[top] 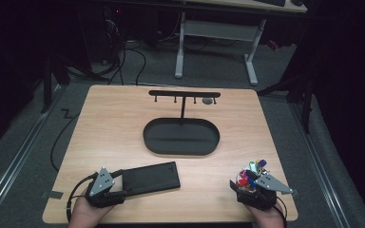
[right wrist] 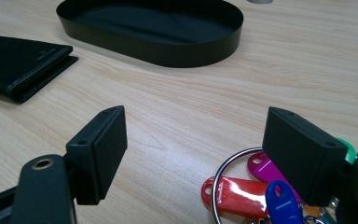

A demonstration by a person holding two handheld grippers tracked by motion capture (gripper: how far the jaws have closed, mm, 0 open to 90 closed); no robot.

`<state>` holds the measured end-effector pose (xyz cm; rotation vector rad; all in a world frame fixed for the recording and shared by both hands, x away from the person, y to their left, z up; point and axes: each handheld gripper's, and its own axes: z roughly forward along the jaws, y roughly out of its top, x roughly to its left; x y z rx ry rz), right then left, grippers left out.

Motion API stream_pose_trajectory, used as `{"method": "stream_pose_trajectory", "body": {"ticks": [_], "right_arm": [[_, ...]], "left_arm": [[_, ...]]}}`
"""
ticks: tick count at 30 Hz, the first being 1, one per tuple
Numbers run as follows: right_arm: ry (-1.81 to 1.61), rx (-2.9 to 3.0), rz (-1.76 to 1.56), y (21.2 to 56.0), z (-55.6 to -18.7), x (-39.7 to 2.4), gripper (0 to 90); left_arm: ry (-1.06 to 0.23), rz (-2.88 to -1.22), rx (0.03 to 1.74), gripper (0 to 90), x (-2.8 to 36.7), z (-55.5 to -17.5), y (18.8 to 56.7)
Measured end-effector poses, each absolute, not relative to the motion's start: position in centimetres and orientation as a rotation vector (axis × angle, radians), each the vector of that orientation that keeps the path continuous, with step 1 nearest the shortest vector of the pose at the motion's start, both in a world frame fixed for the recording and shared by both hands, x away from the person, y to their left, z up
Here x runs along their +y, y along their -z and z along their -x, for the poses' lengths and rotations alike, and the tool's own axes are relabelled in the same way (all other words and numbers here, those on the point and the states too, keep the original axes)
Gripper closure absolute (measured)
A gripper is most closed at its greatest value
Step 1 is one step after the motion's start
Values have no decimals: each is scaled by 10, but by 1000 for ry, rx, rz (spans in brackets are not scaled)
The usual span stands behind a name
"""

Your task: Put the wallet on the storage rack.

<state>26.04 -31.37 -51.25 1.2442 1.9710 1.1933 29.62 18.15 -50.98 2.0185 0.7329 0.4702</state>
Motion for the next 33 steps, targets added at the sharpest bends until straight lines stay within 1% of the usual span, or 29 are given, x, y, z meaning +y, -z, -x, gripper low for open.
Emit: {"method": "stream_pose_trajectory", "body": {"ticks": [15,30,33], "right_arm": [[-1192,1972,-1249,514,-261,-314,223],[-1191,1980,-1255,515,-262,-315,223],[-1190,1983,-1251,515,-262,-314,223]], "left_arm": [[-459,-2039,710,357,178,-296,511],[-453,-2088,621,352,167,-289,511],[-455,-2104,574,351,160,-286,511]]}}
